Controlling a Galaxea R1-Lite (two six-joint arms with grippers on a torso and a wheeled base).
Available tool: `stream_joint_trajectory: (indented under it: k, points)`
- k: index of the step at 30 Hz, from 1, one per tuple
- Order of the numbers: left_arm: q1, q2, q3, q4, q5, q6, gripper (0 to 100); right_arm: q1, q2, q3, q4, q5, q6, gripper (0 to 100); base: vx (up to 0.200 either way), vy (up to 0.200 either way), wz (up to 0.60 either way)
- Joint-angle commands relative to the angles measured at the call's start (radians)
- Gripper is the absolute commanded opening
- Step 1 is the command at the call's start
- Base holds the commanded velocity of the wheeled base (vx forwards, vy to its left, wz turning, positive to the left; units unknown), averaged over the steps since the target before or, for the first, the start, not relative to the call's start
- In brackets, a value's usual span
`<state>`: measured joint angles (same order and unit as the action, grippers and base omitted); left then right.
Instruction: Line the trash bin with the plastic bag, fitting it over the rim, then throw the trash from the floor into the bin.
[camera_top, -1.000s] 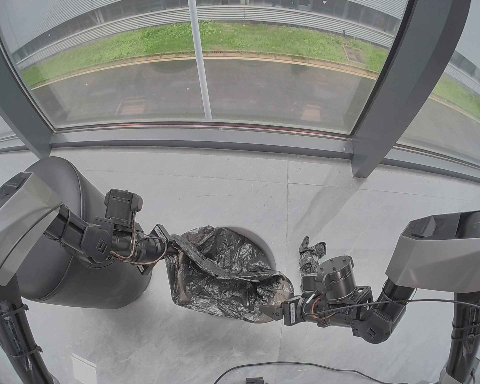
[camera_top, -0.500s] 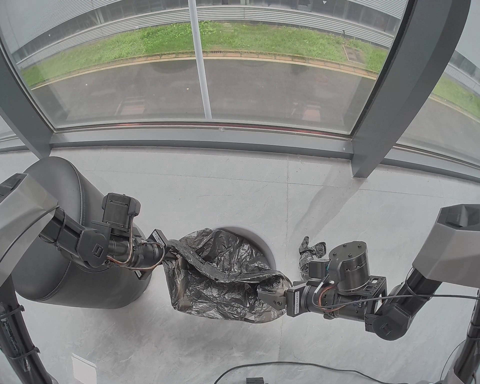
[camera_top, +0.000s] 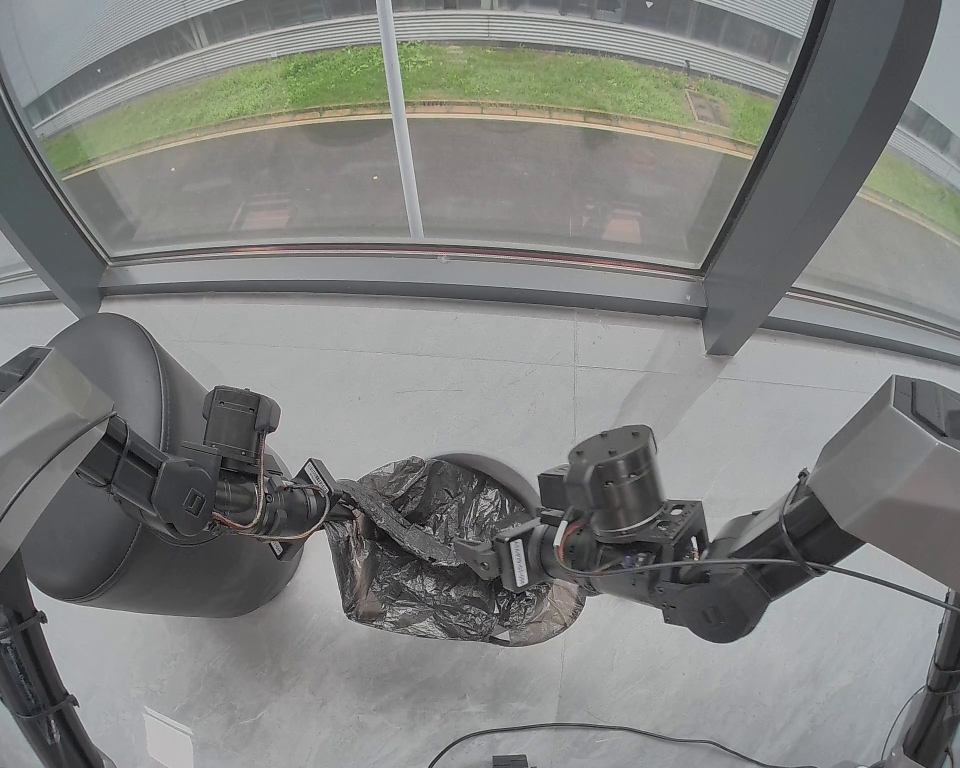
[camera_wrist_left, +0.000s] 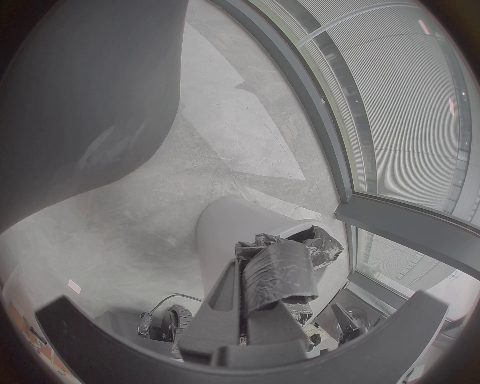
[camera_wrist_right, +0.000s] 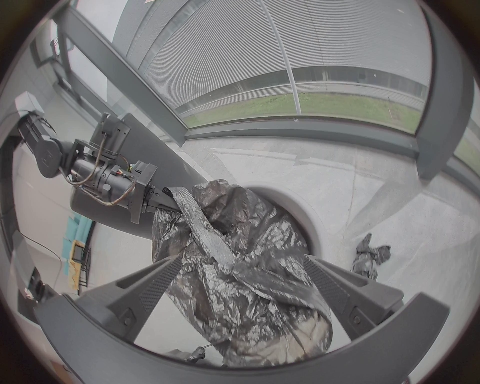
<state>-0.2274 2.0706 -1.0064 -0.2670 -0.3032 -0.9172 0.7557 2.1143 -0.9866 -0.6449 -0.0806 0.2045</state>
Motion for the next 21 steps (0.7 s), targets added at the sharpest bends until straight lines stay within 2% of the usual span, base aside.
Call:
stream_joint_trajectory:
  k: [1,10,18,21]
  points:
    - [-0.004,-0.009,0.005,-0.001,-0.001,-0.003,0,0.060,0.156,-0.231,0.140,-0.073,-0.085,100,0.000,0.000,0.00]
    - [-0.004,-0.021,0.014,-0.003,-0.001,-0.003,0,0.079,0.256,-0.288,0.163,-0.133,-0.122,100,0.000,0.000,0.00]
    - [-0.006,-0.023,0.025,-0.008,-0.001,-0.003,0,0.086,0.162,-0.196,0.152,-0.120,-0.105,100,0.000,0.000,0.00]
    - [-0.007,-0.023,0.025,-0.008,-0.001,-0.003,0,0.111,0.130,-0.161,0.152,-0.114,-0.069,100,0.000,0.000,0.00]
